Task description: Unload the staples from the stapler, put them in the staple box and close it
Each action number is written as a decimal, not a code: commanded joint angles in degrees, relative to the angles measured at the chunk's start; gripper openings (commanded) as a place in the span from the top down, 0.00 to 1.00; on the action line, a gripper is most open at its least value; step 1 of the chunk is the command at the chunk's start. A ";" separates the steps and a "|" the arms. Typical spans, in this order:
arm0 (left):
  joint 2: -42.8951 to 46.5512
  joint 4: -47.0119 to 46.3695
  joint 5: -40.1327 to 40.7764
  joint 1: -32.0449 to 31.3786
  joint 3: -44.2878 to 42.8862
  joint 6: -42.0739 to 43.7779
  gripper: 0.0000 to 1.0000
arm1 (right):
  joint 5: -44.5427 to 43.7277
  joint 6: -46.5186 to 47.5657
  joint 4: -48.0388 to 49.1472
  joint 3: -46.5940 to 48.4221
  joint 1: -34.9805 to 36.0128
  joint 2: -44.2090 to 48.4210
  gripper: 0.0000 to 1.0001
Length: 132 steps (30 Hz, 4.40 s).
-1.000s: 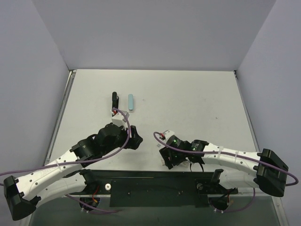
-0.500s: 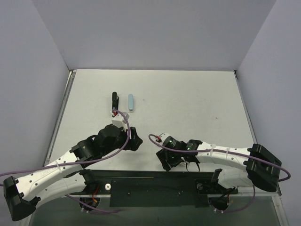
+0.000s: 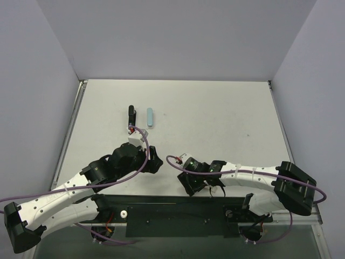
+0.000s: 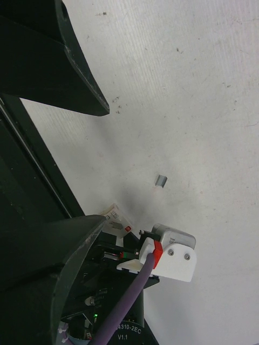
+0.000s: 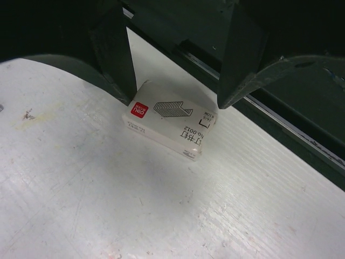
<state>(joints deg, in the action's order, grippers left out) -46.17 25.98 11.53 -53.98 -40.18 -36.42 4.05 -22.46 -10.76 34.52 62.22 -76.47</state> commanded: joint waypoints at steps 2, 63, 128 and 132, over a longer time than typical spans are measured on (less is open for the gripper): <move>0.38 0.04 0.51 -0.25 -0.86 -0.05 0.15 | -3.17 -0.74 -0.57 2.30 1.76 -2.81 0.46; 18.58 10.76 15.37 -0.25 -4.38 -1.28 0.16 | -24.36 -35.45 -30.10 -5.34 4.84 28.13 0.39; 19.54 13.13 16.68 -0.17 -4.20 -0.22 0.15 | -13.81 -10.07 -5.50 3.62 -4.47 -8.43 0.54; 20.59 14.19 17.12 -0.16 -4.38 -0.23 0.15 | -13.81 -7.34 -5.14 5.99 -5.35 -11.68 0.54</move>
<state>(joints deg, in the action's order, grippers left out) -26.76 39.24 27.29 -53.98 -43.46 -36.93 -9.76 -34.89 -12.80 39.99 57.91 -83.88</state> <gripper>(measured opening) 0.848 0.457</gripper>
